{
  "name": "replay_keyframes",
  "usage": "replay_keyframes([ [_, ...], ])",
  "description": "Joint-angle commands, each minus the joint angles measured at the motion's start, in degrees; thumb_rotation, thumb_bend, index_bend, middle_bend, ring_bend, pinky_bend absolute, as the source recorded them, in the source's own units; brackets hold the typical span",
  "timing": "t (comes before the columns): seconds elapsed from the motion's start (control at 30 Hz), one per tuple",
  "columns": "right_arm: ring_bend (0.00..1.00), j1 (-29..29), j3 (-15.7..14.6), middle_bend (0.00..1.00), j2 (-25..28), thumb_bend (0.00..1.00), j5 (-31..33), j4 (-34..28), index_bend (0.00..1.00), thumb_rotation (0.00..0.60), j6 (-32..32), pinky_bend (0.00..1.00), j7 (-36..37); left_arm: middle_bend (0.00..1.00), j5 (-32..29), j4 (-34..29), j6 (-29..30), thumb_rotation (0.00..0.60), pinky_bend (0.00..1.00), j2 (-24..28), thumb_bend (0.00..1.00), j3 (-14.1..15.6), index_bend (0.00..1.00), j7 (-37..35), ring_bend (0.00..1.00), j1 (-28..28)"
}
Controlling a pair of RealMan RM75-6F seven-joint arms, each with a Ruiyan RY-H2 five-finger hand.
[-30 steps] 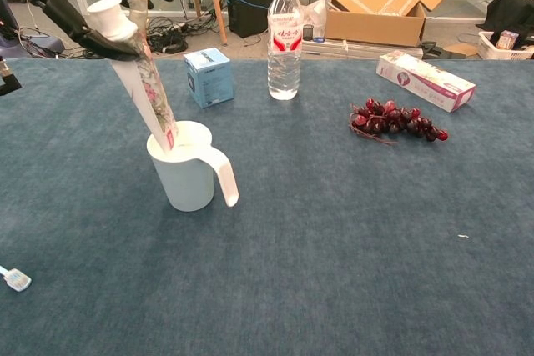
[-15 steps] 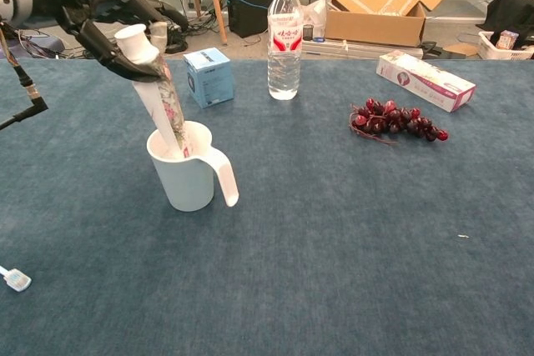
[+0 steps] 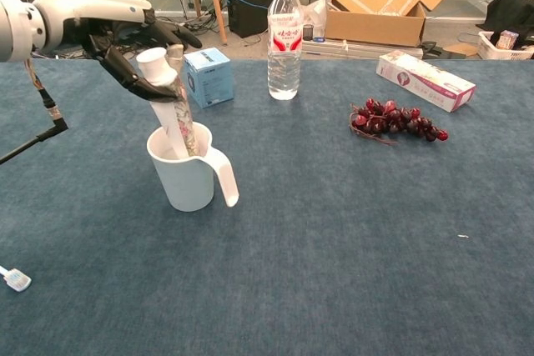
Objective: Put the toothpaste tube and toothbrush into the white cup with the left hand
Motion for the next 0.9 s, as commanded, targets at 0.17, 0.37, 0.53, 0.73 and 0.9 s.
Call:
replay_keyframes([
  [0.17, 0.04, 0.1, -0.1, 0.04, -0.1, 0.03, 0.0, 0.0, 0.05, 0.6, -0.2, 0.33, -0.2, 0.09, 0.3, 0.8, -0.3, 0.6, 0.06, -1.2, 0.36, 0.1, 0.8, -0.5, 0.1, -0.1],
  [0.37, 0.04, 0.0, -0.1, 0.04, 0.0, 0.03, 0.0, -0.1, 0.05, 0.6, -0.2, 0.33, -0.1, 0.09, 0.0, 2.2, -0.9, 0.6, 0.06, -2.5, 0.36, 0.7, 0.75, -0.4, 0.1, -0.3],
  [0.53, 0.04, 0.0, -0.1, 0.04, 0.0, 0.03, 0.0, -0.1, 0.05, 0.6, -0.2, 0.33, -0.2, 0.09, -0.4, 3.3, -1.3, 0.6, 0.06, -3.5, 0.36, 1.1, 0.67, -0.3, 0.1, -0.4],
  [0.73, 0.04, 0.0, -0.1, 0.04, 0.0, 0.03, 0.0, -0.1, 0.05, 0.6, -0.3, 0.33, -0.1, 0.09, -0.8, 4.2, -1.9, 0.6, 0.06, -4.4, 0.36, 1.3, 0.6, -0.4, 0.1, -0.6],
  [0.9, 0.04, 0.0, -0.1, 0.04, 0.0, 0.03, -0.1, 0.0, 0.05, 0.6, -0.2, 0.33, 0.0, 0.09, -1.0, 4.7, -2.2, 0.6, 0.06, -4.9, 0.36, 1.5, 0.56, -0.4, 0.11, -0.6],
])
